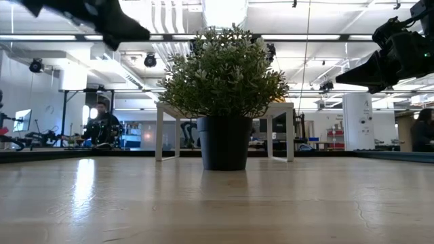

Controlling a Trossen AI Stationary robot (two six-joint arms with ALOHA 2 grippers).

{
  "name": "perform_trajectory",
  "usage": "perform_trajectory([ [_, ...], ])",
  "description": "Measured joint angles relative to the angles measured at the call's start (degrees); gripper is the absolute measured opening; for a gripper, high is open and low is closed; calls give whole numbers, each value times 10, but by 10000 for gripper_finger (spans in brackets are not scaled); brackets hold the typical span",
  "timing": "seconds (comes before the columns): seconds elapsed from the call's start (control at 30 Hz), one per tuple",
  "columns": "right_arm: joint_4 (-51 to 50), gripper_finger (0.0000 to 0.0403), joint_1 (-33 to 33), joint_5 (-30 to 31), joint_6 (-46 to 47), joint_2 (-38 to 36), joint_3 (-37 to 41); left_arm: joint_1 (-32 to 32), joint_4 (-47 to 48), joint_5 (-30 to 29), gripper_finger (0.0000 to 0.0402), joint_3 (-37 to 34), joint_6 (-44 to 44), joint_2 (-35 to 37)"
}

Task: Pick & Place candle stick holders
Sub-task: Return to Home Position

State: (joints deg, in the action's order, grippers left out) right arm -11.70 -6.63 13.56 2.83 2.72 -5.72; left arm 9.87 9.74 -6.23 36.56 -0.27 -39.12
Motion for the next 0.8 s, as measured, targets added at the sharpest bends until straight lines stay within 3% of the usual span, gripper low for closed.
perform_trajectory([
  [0.2,0,8,0,0,1,0,0,-13,-74,42,7,-105,-23,102],
  [0.53,0,8,0,0,0,0,0,-13,-158,82,5,-238,-50,267],
  [0.67,0,8,0,0,0,0,0,-13,-242,128,5,-297,-51,309],
  [0.8,0,8,0,0,0,0,0,-13,-264,130,3,-343,-58,344],
])
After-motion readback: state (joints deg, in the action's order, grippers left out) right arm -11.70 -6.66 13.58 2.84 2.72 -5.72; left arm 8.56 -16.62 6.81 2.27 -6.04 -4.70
